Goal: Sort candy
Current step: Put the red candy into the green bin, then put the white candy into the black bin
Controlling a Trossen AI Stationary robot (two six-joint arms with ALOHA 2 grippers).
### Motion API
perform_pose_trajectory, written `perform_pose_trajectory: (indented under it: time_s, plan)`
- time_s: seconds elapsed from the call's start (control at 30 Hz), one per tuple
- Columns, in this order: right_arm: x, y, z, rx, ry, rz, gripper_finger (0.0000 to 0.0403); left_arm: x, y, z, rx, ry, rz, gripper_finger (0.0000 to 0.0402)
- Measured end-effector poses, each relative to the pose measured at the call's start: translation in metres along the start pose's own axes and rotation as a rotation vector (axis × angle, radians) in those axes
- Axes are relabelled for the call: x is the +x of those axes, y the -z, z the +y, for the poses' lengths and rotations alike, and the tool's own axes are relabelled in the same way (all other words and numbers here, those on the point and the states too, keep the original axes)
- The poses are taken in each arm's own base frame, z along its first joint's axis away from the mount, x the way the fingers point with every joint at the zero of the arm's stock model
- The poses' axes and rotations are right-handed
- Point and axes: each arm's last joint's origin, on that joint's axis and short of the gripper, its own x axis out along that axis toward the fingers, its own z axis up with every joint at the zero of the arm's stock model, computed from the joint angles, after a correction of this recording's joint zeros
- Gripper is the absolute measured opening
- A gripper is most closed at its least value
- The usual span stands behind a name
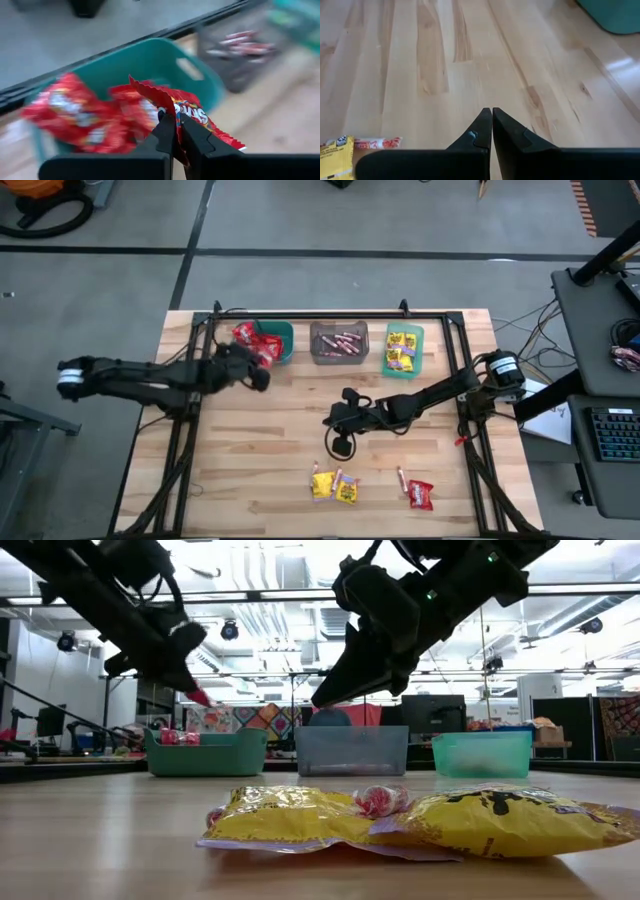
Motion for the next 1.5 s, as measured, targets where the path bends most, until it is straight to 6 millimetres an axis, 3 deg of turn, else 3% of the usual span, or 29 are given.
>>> perform_pose_trajectory:
  time_s: [0.2,0.37,0.67,0.83,1.07,1.5]
  plan:
    - [0.000,0.000,0.000,0.000,0.000,-0.001,0.0009,0.023,-0.006,0.027,-0.001,-0.114,0.084,0.0000]
    - [0.000,0.000,0.000,0.000,-0.001,-0.001,0.0009,0.034,-0.005,0.037,-0.001,-0.176,0.117,0.0022]
    - [0.000,0.000,0.000,0.002,-0.001,0.000,0.0009,0.033,-0.010,0.036,0.025,-0.197,0.139,0.0113]
    - [0.000,0.000,0.000,0.004,-0.003,0.002,0.0009,0.026,-0.022,0.035,0.043,-0.205,0.163,0.0144]
    - [0.000,0.002,0.000,0.026,-0.007,0.022,0.0009,0.012,-0.027,0.010,0.056,0.041,0.197,0.0149]
    - [-0.003,0.000,0.013,0.101,-0.184,0.112,0.0009,-0.038,0.007,-0.058,0.148,0.367,0.164,0.0139]
